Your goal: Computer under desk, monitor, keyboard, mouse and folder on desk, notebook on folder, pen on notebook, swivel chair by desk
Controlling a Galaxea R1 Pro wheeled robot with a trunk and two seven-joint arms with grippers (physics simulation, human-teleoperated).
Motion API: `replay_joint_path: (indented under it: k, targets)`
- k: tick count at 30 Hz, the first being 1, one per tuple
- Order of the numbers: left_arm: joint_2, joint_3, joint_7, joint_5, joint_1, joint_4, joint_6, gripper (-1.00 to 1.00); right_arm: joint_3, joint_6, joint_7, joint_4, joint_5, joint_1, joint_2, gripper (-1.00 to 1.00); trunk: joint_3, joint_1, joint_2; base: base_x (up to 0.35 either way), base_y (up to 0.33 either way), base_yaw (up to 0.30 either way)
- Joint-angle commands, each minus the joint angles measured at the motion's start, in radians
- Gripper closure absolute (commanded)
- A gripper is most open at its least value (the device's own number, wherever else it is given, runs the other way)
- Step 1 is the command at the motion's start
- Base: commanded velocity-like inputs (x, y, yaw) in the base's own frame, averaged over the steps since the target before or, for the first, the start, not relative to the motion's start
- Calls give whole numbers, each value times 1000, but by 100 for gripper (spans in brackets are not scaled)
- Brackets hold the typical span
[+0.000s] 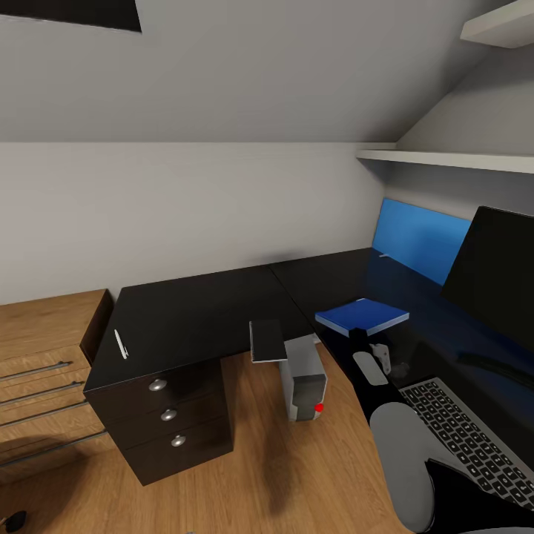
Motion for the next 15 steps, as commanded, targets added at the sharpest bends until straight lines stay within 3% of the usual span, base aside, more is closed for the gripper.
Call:
replay_joint_path:
  k: [1, 15]
  targets:
    - [1, -8, 9, 3, -1, -4, -4, -100, -1, -3, 0, -1, -10, -1, 1, 100, -1, 0, -1, 0, 0, 0]
    - [1, -8, 9, 3, -1, -4, -4, -100, -1, -1, -2, -3, -10, -1, -1, 100, -1, 0, -1, 0, 0, 0]
